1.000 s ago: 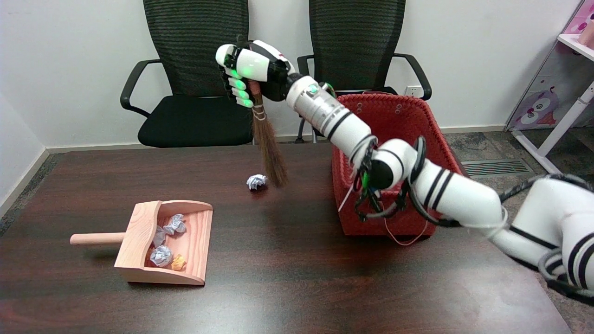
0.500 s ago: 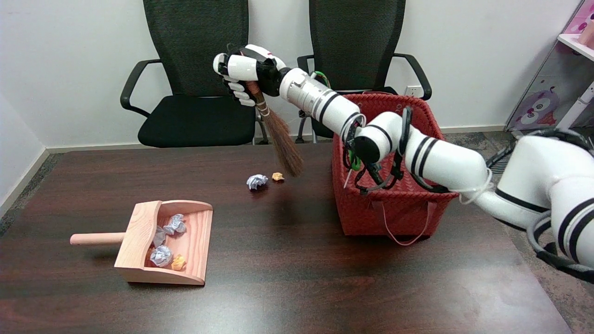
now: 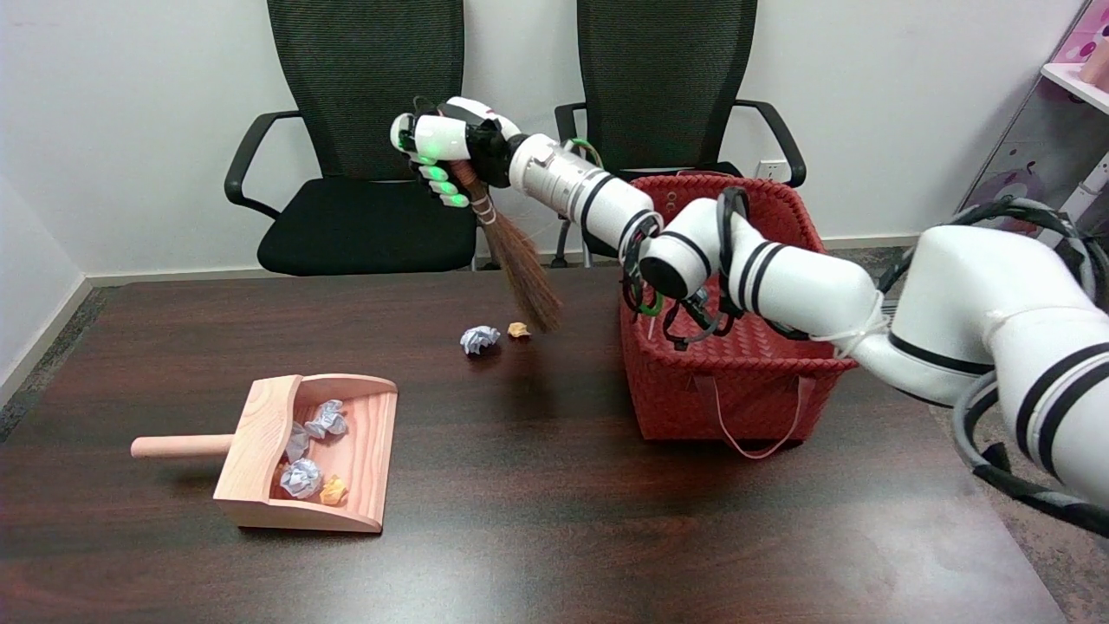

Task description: Sweep the paper ball into the dustpan.

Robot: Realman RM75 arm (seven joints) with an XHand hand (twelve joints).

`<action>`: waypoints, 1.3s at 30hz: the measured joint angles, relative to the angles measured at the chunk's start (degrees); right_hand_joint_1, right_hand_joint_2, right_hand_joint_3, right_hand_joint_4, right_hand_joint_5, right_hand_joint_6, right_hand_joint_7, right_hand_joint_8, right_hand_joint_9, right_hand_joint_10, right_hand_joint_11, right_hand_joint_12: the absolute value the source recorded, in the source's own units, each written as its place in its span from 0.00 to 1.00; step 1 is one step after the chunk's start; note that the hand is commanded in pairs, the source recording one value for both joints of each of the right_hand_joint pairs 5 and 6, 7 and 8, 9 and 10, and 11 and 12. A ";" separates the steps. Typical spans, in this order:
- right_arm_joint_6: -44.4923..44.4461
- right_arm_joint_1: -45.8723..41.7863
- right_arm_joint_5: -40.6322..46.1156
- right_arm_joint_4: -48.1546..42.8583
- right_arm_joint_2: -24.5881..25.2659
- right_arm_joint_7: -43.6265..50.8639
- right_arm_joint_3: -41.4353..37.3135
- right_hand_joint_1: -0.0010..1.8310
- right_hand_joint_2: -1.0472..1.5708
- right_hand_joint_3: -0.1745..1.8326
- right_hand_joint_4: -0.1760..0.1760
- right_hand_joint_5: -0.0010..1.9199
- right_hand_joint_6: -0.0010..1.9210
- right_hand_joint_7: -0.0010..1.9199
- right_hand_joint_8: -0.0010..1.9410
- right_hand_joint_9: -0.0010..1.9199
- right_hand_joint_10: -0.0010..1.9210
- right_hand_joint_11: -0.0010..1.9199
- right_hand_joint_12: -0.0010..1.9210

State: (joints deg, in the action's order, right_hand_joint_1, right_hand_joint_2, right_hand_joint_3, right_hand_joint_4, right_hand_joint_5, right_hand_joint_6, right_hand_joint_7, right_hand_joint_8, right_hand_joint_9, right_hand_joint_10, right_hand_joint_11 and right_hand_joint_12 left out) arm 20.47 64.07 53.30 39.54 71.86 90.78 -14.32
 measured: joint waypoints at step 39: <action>15.93 -3.37 -23.08 -26.49 11.57 -2.23 2.39 0.50 0.79 0.89 0.50 1.00 1.00 1.00 0.99 1.00 1.00 1.00 1.00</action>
State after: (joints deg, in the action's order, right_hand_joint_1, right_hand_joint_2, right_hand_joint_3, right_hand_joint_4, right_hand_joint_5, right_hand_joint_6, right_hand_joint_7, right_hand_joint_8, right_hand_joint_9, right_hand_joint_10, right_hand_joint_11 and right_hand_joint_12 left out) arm 36.41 60.70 30.22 13.04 83.43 88.55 -11.93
